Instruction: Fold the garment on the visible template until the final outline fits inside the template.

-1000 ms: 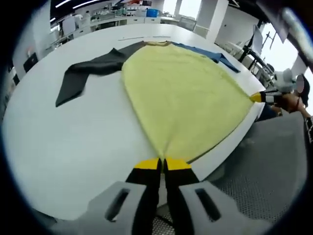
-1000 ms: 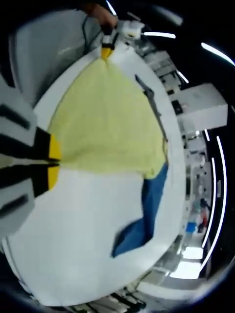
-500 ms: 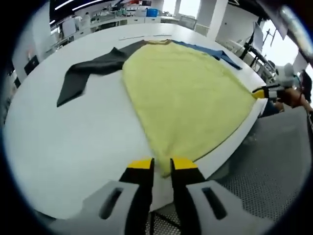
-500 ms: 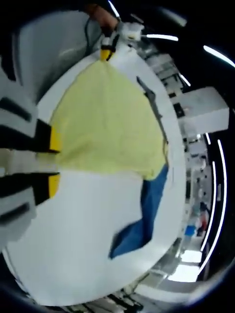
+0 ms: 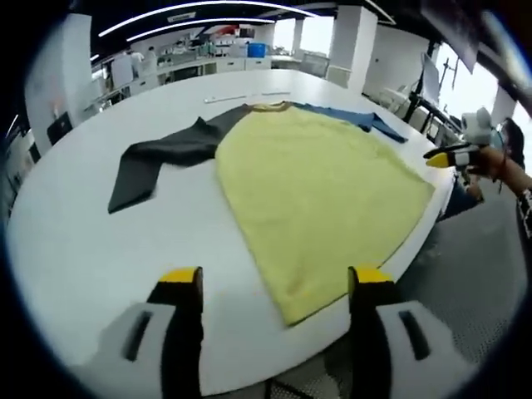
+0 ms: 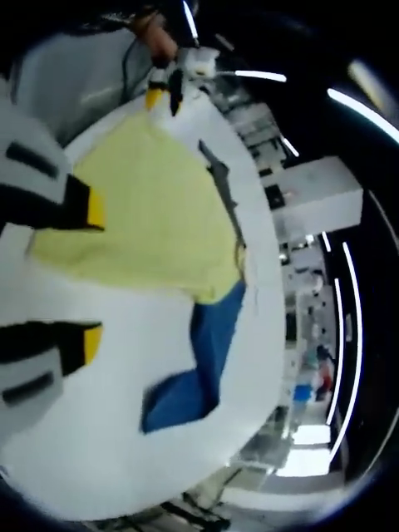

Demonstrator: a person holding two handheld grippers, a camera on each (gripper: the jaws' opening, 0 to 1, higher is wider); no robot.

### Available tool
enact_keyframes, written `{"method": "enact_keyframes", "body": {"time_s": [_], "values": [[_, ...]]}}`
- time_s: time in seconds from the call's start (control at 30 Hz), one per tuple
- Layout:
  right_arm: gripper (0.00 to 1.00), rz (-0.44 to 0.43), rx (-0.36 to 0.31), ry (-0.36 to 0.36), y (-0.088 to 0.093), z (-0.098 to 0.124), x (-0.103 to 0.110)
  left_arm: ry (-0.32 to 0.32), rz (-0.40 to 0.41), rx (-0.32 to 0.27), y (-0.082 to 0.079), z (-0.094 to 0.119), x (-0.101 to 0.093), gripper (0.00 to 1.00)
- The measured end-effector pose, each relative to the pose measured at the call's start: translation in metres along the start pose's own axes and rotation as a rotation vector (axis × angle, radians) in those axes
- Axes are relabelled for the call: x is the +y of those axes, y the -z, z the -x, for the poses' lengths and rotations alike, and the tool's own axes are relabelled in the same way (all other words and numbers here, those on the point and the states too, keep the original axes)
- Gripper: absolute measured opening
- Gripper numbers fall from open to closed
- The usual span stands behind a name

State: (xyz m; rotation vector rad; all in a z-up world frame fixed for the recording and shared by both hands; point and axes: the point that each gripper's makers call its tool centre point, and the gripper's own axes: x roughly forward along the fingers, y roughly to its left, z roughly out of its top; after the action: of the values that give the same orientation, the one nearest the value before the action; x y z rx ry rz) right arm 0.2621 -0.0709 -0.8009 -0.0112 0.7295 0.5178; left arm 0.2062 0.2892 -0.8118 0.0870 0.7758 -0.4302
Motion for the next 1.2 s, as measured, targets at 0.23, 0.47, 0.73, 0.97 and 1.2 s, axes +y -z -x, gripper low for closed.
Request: {"method": "enact_keyframes", "body": {"time_s": [0.23,0.47,0.73,0.97,1.2], "values": [[0.44,0.058,-0.020,-0.039,-0.026,-0.011,-0.005,0.025,-0.047,-0.072,-0.020,0.000,-0.006,0.85],[0.42,0.129,-0.020,-0.061,-0.052,-0.030,-0.013,0.039,-0.066,-0.117,-0.038,0.001,-0.009,0.94],[0.37,0.214,-0.020,-0.077,-0.077,-0.059,-0.026,0.063,-0.085,-0.209,-0.062,0.004,-0.015,0.99],[0.31,0.235,-0.011,-0.121,-0.090,-0.084,-0.031,0.055,-0.119,-0.201,-0.067,0.003,-0.014,0.99],[0.24,0.281,0.025,-0.144,-0.095,-0.111,-0.037,0.042,-0.107,-0.226,-0.075,0.007,-0.017,0.98]]}}
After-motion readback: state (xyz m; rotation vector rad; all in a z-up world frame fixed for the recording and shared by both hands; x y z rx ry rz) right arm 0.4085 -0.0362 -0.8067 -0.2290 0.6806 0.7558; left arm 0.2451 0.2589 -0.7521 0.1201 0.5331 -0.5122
